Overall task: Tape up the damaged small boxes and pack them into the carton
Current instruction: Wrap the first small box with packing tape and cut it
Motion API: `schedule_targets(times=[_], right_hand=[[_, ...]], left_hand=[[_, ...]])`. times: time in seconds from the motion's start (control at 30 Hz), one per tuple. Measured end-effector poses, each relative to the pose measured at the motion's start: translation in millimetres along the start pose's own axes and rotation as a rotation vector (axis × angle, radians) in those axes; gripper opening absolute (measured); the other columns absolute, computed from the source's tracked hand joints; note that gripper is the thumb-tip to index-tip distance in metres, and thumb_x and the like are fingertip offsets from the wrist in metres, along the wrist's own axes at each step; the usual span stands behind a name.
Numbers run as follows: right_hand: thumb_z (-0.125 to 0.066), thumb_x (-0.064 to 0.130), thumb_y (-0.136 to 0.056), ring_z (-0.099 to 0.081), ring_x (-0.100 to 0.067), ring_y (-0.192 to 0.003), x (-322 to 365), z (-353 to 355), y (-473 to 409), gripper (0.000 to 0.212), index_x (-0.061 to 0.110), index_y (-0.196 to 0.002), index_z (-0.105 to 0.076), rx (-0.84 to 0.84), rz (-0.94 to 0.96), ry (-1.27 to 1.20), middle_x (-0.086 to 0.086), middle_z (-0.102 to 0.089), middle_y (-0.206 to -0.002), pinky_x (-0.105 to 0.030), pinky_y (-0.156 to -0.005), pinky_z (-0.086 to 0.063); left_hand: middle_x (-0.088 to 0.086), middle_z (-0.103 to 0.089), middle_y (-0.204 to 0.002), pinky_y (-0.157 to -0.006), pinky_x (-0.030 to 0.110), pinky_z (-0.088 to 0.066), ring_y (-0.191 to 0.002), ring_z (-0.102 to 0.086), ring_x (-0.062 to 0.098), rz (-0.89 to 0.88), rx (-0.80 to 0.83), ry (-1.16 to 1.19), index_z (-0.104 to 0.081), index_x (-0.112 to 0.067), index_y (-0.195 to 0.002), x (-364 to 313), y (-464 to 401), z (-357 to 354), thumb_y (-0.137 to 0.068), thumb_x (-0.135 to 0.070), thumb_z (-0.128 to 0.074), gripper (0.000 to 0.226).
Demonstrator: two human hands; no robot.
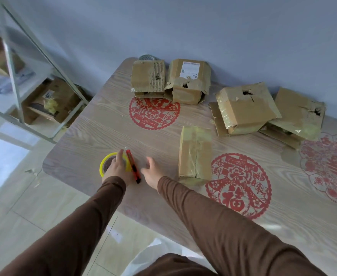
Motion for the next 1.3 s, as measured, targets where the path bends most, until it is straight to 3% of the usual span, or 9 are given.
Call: schedule_targets(times=[0.13, 0.27, 0.4, 0.57, 0.73, 0.9, 1.07, 1.2, 1.3], right_hand=[[-0.046, 0.010, -0.100, -0.053, -0.027, -0.126, 2, -27, -24, 0.052, 0.016, -0.151, -0.039, 0.072, -0.043, -0.001, -0.014, -0.052, -0.147, -0.040, -0.111, -0.040], [-0.053, 0.018, -0.096, -0.061, -0.025, -0.117, 12, -15, -12, 0.036, 0.017, -0.132, -0.061, 0.006, 0.024, 0.019, -0.007, -0.068, -0.125, -0.026, -0.094, -0.044], [-0.055, 0.042, -0.098, -0.065, -0.021, -0.101, 26, 11, 22, 0.035, 0.019, -0.123, -0.067, -0.030, 0.140, 0.119, -0.002, -0.071, -0.108, -0.033, -0.084, -0.050], [-0.050, 0.035, -0.103, -0.060, -0.021, -0.079, 64, 66, 70, 0.031, 0.015, -0.100, -0.073, -0.107, 0.304, 0.411, 0.001, -0.065, -0.081, -0.029, -0.065, -0.041], [-0.040, 0.032, -0.107, -0.057, -0.019, -0.084, 89, 102, 126, 0.023, 0.018, -0.102, -0.059, -0.366, 0.489, 0.643, 0.001, -0.060, -0.098, -0.036, -0.066, -0.041], [-0.054, 0.030, -0.101, -0.057, -0.013, -0.088, 87, 132, 149, 0.009, 0.021, -0.102, -0.056, -0.412, 0.481, 0.426, 0.005, -0.058, -0.098, -0.033, -0.077, -0.047], [-0.051, 0.036, -0.104, -0.062, -0.021, -0.084, 69, 201, 163, 0.021, 0.019, -0.111, -0.059, -0.493, 0.293, 0.045, -0.007, -0.065, -0.097, -0.032, -0.073, -0.050], [-0.065, 0.035, -0.097, -0.053, -0.008, -0.061, 42, 238, 181, 0.027, 0.013, -0.112, -0.069, -0.529, 0.227, -0.312, 0.006, -0.057, -0.073, -0.015, -0.058, -0.043], [-0.053, 0.036, -0.104, -0.047, -0.014, -0.057, 27, 213, 188, 0.023, 0.028, -0.117, -0.070, -0.459, 0.224, -0.258, 0.007, -0.057, -0.067, -0.027, -0.052, -0.045]], left_hand=[[0.009, -0.064, -0.115, -0.086, 0.041, -0.050, -0.105, -0.065, 0.033, 0.010, -0.023, -0.086, -0.036, -0.024, -0.131, -9, -6, 2, -0.081, -0.028, -0.065, 0.058], [0.003, -0.060, -0.078, -0.071, 0.037, -0.049, -0.084, -0.064, 0.033, -0.036, -0.071, 0.159, -0.050, -0.023, -0.111, -3, 8, 2, -0.085, -0.026, -0.066, 0.030], [-0.005, -0.064, -0.076, -0.071, 0.035, -0.052, -0.073, -0.061, 0.019, -0.085, -0.076, 0.475, -0.063, -0.031, -0.099, -11, 40, 10, -0.079, -0.040, -0.069, 0.023], [0.012, -0.059, -0.076, -0.064, 0.037, -0.042, -0.069, -0.052, 0.022, -0.131, 0.009, 0.778, -0.067, -0.024, -0.087, -44, 78, 18, -0.074, -0.046, -0.076, 0.027], [0.018, -0.061, -0.079, -0.062, 0.043, -0.052, -0.070, -0.059, 0.027, -0.190, 0.102, 0.960, -0.072, -0.023, -0.082, -94, 103, 30, -0.088, -0.023, -0.076, 0.008], [0.007, -0.066, -0.104, -0.054, 0.031, -0.054, -0.074, -0.067, 0.020, -0.293, 0.072, 0.847, -0.073, -0.013, -0.083, -132, 108, 44, -0.088, -0.016, -0.076, 0.006], [-0.002, -0.060, -0.063, -0.050, 0.027, -0.046, -0.056, -0.053, 0.017, -0.389, 0.211, 0.783, -0.064, -0.015, -0.067, -168, 122, 35, -0.088, -0.014, -0.075, 0.024], [-0.005, -0.062, -0.063, -0.054, 0.026, -0.050, -0.057, -0.059, 0.013, -0.318, 0.314, 0.923, -0.063, -0.012, -0.075, -168, 123, 28, -0.091, -0.012, -0.071, 0.017], [-0.005, -0.065, -0.066, -0.055, 0.022, -0.051, -0.059, -0.061, 0.009, -0.324, 0.396, 0.970, -0.063, -0.008, -0.084, -181, 125, 24, -0.094, -0.011, -0.067, 0.011]])
Point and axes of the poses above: each hand's wrist, its own y-axis away from the middle knuckle, its own z-axis out of the back of the hand, x = y × z, the point moved 8 cm from there along -y, towards the middle knuckle
